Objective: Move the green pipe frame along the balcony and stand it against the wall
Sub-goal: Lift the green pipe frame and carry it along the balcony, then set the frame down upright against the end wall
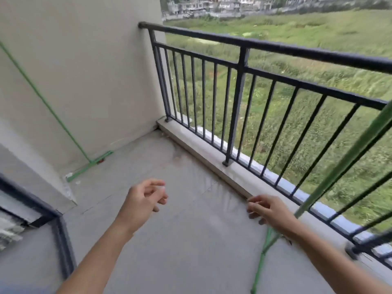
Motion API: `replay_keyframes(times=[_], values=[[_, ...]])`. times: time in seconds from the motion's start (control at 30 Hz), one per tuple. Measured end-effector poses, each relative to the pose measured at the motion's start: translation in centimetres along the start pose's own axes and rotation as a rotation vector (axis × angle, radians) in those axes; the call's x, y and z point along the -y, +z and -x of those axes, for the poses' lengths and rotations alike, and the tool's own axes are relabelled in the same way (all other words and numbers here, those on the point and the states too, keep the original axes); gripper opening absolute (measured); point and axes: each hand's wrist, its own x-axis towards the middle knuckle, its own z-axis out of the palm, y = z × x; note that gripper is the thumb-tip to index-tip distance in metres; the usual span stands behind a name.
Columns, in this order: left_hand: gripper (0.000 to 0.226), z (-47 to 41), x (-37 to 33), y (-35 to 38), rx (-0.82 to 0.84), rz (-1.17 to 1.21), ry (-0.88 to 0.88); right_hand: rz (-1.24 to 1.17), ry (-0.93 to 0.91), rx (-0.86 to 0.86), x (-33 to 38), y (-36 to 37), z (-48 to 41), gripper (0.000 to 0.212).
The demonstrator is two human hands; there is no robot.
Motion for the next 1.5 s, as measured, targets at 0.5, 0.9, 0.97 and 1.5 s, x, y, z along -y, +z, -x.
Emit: replay_keyframes(times=[0.5, 0.9, 0.97, 1.5], values=[[0.011, 5.4, 18.7, -20.1, -0.605, 0.403, -0.549, -0.055, 0.011, 0.282, 11.2, 19.5, -12.5, 0.010], [0.012, -12.7, 17.5, -35.6, -0.786, 0.422, -0.450, -0.001, -0.109, 0.455, 29.5, 36.5, -30.8, 0.010], [0.012, -15.3, 18.3, -38.1, -0.796, 0.438, -0.461, 0.008, -0.118, 0.471, 31.9, 39.2, -33.3, 0.010], [0.013, -45.9, 18.3, -68.0, -0.565, 0.269, -0.274, -0.143, -0.095, 0.275, 50.1, 60.1, -49.4, 0.013]])
